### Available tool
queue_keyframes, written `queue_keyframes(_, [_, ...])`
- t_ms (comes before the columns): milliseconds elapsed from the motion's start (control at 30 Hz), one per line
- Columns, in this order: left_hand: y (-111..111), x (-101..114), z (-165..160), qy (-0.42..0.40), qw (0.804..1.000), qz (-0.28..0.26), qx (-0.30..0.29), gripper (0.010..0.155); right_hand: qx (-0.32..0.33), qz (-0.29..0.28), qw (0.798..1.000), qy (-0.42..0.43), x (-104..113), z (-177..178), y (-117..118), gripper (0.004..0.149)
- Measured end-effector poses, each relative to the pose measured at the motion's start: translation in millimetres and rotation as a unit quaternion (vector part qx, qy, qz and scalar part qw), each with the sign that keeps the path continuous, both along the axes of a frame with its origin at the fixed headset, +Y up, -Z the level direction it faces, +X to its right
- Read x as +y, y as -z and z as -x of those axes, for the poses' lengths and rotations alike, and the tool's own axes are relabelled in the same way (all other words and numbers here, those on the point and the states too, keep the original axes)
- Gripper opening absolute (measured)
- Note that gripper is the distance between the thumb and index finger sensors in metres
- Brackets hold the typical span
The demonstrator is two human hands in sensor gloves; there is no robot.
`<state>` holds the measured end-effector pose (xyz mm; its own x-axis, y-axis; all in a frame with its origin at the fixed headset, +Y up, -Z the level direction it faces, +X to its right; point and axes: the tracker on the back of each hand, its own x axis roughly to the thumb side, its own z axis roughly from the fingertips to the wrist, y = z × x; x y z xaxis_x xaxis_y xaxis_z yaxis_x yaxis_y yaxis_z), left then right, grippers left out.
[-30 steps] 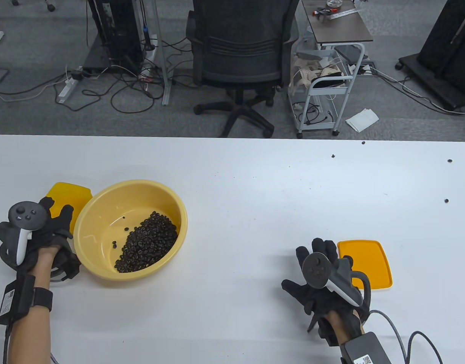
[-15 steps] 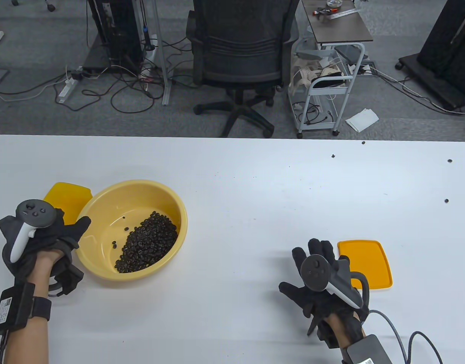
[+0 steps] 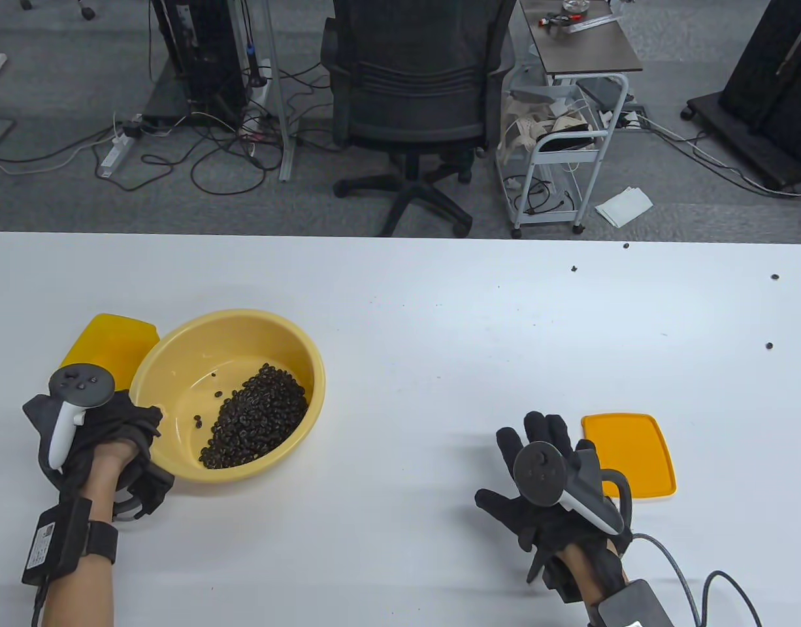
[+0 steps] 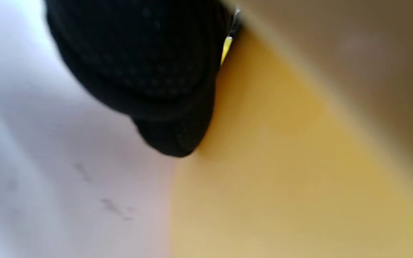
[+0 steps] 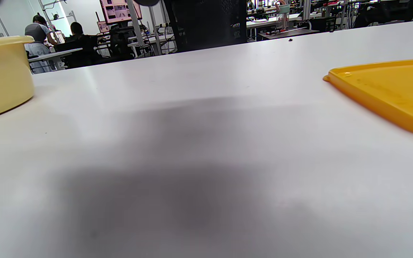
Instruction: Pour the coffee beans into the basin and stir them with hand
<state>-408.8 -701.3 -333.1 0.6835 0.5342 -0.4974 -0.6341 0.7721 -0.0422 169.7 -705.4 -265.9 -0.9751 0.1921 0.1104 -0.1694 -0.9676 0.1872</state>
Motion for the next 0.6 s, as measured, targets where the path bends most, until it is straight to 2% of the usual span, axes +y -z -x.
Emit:
queue_keyframes(133, [-6, 19, -19, 0.017, 0.999, -0.037, -0.004, 0.060, 0.001, -0.021, 1.000, 0.018, 8, -4, -2, 0.095])
queue_keyframes(367, [-25, 46, -83, -0.019, 0.994, -0.077, -0.077, 0.060, 0.005, -0.089, 0.994, 0.060, 28, -9, -12, 0.093])
queue_keyframes(500, [-40, 44, -126, -0.038, 0.990, -0.081, -0.112, 0.061, 0.007, -0.125, 0.988, 0.087, 39, -12, -18, 0.090])
queue_keyframes(600, [-51, 34, -160, -0.039, 0.985, -0.085, -0.148, 0.061, 0.009, -0.155, 0.982, 0.107, 47, -14, -23, 0.088])
